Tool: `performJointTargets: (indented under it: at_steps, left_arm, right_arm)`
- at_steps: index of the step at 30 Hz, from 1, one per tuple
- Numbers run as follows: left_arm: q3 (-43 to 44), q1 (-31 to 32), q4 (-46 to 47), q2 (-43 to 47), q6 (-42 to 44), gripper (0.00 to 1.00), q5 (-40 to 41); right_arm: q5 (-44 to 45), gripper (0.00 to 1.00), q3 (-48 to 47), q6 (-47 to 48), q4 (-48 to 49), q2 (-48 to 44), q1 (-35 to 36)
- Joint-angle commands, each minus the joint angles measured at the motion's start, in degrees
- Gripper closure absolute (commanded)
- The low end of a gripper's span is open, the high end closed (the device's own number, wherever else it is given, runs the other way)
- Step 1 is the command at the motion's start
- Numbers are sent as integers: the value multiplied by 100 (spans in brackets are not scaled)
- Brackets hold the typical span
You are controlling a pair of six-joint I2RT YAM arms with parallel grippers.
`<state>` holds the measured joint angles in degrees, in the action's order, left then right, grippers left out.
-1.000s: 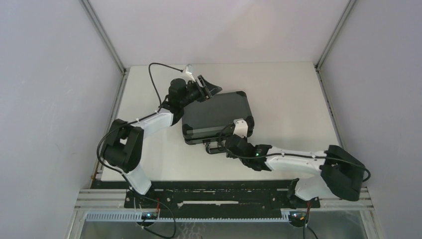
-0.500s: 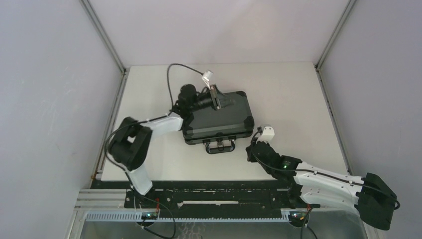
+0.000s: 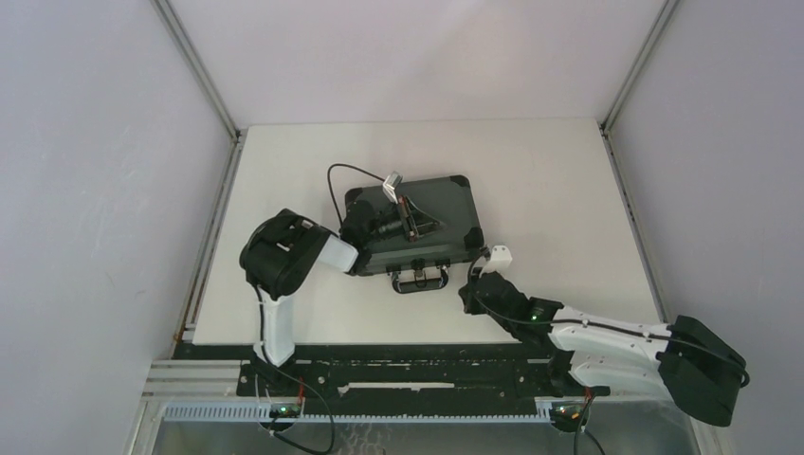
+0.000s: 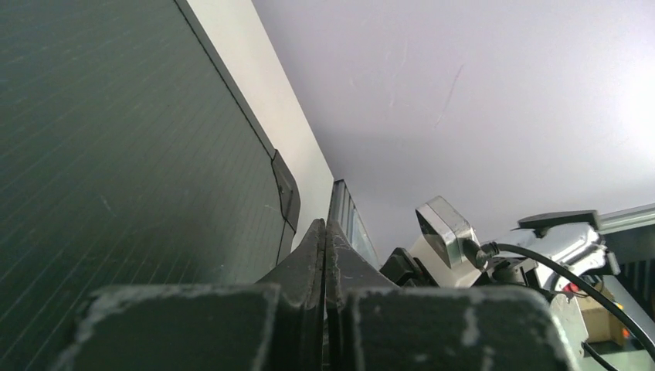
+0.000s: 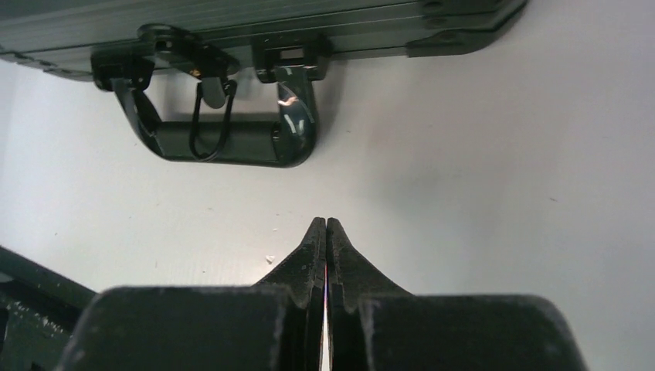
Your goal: Pack up texas hold em set
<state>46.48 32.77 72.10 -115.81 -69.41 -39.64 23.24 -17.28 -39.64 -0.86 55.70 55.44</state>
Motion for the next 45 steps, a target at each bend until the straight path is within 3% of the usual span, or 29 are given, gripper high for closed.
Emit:
performJointTargets:
  at_steps: [1,6,15,23,32,45]
  left_arm:
    - [-544,45,-1554,-141,685,100,1]
    - [-799,7,-1662,-186,791,100,172]
    - [-950,-63,-2058,-3,1024,100,335]
    - [-911,-138,-2356,64,1181,100,362]
    - [-916,-205,-2560,151,1294,100,412]
    - [-914,-211,-2557,242,1260,100,394]
  right_arm:
    - [-628,100,20,170,1302,587,-75]
    - [-1752,100,183,-48,2922,1507,-224]
    - [-2396,100,365,-220,4945,2852,-193]
    - [-2057,100,213,-340,5587,3904,-261]
    - [-2473,100,270,-557,7598,4977,-572]
    - [-2842,100,-137,185,6866,4263,-926]
